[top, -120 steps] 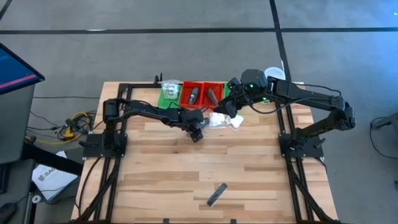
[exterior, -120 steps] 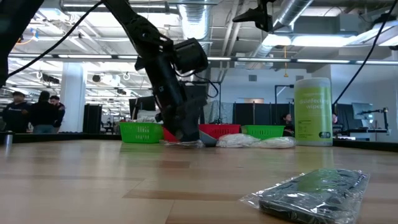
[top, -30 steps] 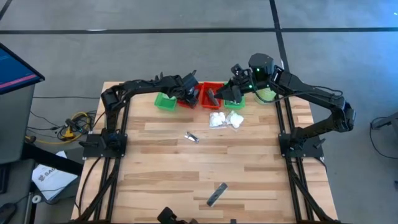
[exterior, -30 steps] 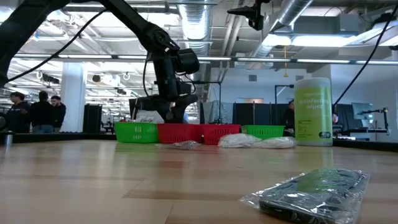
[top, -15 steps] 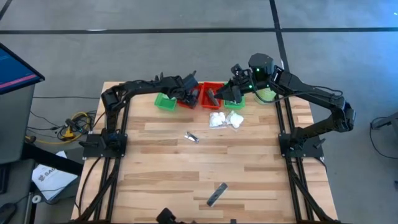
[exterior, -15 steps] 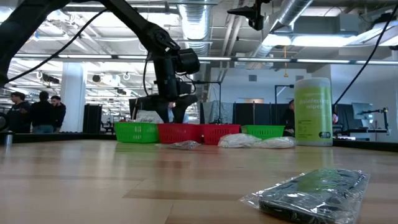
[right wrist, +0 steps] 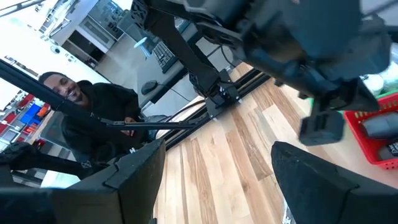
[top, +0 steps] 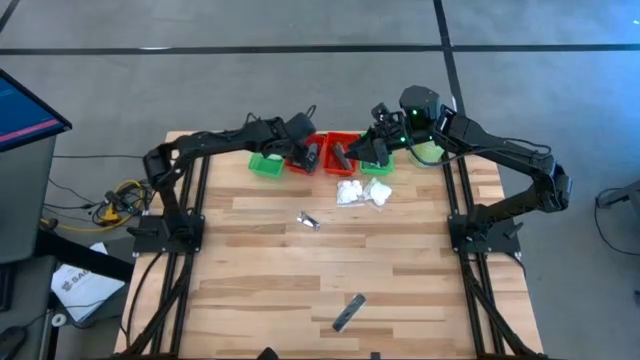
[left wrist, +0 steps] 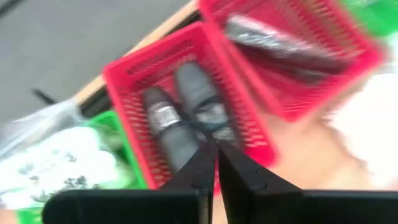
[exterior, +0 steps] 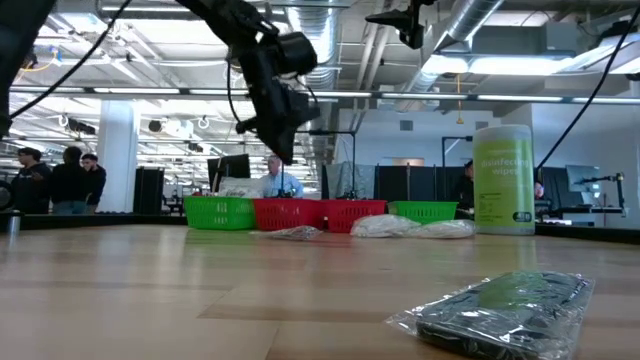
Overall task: Pick & Place Travel size toiletries
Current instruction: Adjust the left green basket, then put the nail cutter into the right green basket
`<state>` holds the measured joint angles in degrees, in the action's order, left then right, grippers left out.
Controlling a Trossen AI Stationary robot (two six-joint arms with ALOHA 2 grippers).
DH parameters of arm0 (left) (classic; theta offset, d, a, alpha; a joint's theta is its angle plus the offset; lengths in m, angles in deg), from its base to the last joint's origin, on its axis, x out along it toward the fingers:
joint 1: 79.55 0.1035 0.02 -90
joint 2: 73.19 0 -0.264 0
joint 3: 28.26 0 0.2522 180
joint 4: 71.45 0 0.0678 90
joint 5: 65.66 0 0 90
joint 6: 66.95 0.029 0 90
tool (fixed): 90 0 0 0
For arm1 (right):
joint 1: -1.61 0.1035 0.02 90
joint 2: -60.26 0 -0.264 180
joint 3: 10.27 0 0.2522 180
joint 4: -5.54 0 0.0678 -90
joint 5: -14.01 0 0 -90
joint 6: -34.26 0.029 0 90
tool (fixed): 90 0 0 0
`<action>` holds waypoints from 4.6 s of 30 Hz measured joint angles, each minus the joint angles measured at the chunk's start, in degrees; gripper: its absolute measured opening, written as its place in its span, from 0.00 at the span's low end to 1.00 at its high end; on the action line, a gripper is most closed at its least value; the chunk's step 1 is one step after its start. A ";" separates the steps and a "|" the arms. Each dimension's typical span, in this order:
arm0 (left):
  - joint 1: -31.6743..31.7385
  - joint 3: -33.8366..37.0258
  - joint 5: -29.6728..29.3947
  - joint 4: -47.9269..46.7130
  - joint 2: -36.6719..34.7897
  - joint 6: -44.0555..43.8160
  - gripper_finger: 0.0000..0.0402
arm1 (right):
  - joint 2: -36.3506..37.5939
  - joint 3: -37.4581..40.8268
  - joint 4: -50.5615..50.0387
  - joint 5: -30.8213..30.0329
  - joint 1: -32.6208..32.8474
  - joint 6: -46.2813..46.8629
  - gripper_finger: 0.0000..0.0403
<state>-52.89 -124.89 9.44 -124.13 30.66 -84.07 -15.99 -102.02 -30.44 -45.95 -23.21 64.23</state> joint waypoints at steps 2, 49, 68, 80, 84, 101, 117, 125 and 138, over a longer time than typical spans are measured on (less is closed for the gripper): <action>-0.46 0.08 2.49 -0.25 -1.35 -1.53 0.02 | 0.00 0.00 0.02 0.00 0.00 -0.16 0.70; 3.33 14.43 10.70 -13.22 -2.66 -2.05 0.00 | 0.00 0.00 -1.04 0.14 0.26 -3.63 0.70; 6.88 14.45 13.36 -5.64 -1.80 3.23 0.00 | -0.02 0.02 -1.33 0.11 -0.55 -3.61 0.70; -1.43 14.43 17.25 -2.22 -3.51 -0.04 0.00 | -0.02 0.02 -2.46 0.13 -0.33 -3.20 0.70; -5.73 14.43 18.36 -1.22 -3.51 -1.29 0.00 | -0.02 0.02 -6.00 0.15 -0.33 -5.53 0.70; -18.25 14.43 16.29 7.71 -3.51 14.36 0.03 | -0.02 0.07 -22.91 -5.31 7.27 -0.60 0.70; -18.71 22.26 16.74 15.73 -3.53 31.93 0.65 | 0.26 0.07 -20.46 -16.40 19.25 11.99 0.70; -18.71 23.67 16.51 19.91 -3.53 31.92 0.75 | 0.26 0.07 -19.93 -16.92 20.74 14.14 0.70; -18.69 23.67 17.80 20.73 -3.53 31.77 0.72 | 0.26 0.07 -17.31 -19.67 24.40 14.62 0.70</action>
<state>-71.58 -101.22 27.25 -103.40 27.13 -52.30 -15.73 -101.96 -47.75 -65.62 1.19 78.85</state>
